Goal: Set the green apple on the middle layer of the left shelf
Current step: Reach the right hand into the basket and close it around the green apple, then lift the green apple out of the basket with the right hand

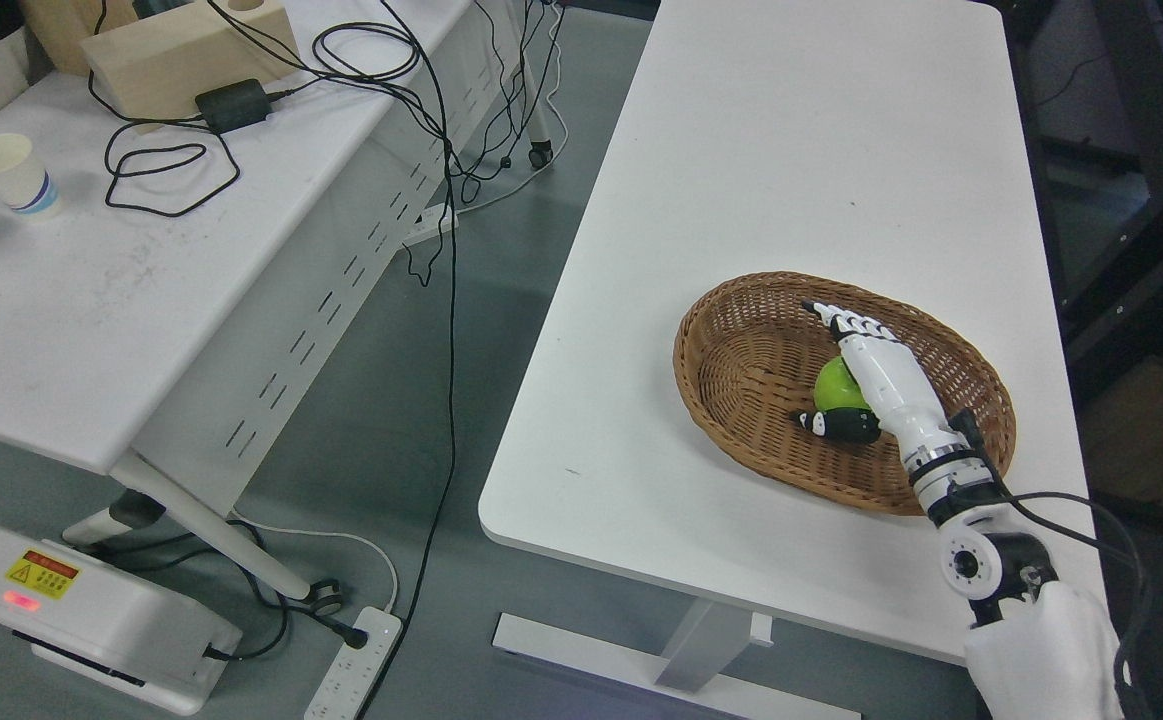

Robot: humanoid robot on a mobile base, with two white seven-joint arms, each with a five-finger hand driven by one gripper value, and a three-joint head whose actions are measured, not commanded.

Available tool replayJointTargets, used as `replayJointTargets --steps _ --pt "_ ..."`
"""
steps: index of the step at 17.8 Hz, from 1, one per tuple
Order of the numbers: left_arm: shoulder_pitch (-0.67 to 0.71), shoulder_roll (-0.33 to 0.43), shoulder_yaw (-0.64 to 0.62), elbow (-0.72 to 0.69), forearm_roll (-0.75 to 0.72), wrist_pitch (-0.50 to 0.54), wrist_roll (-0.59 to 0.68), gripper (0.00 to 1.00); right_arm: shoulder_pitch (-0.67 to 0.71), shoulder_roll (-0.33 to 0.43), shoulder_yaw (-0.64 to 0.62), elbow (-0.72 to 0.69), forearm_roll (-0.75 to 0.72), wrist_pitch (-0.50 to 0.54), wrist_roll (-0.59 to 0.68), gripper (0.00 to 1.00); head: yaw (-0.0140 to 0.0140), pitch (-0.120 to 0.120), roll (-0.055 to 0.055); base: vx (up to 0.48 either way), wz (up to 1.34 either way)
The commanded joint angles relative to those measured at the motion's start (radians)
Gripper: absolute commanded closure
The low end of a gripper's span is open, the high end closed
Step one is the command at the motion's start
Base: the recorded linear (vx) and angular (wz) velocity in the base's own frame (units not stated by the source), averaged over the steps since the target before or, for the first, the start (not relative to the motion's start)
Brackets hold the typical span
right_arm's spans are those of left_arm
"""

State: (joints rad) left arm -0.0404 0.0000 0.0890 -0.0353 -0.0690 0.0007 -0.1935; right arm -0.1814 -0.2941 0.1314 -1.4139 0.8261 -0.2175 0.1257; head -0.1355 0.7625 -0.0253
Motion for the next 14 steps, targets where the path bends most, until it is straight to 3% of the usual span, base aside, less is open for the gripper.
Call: replayJointTargets --steps 1,4,8,14 --pt "0.001 0.017 0.0 0.0 0.0 -0.002 0.0 0.0 0.013 -0.025 0.01 0.044 0.004 -0.008 0.002 0.31 0.0 0.0 0.0 0.0 0.0" --pt "0.001 0.017 0.0 0.0 0.0 -0.002 0.0 0.0 0.011 -0.025 0.005 0.038 -0.001 -0.01 0.015 0.55 0.0 0.0 0.0 0.0 0.0" --pt "0.001 0.017 0.0 0.0 0.0 -0.002 0.0 0.0 0.002 -0.022 -0.01 0.038 -0.001 -0.01 0.052 0.97 0.0 0.0 0.0 0.0 0.0" --pt "-0.001 0.017 0.0 0.0 0.0 -0.004 0.0 0.0 0.011 -0.014 -0.128 -0.037 -0.091 -0.08 0.051 0.99 0.0 0.0 0.0 0.0 0.0"
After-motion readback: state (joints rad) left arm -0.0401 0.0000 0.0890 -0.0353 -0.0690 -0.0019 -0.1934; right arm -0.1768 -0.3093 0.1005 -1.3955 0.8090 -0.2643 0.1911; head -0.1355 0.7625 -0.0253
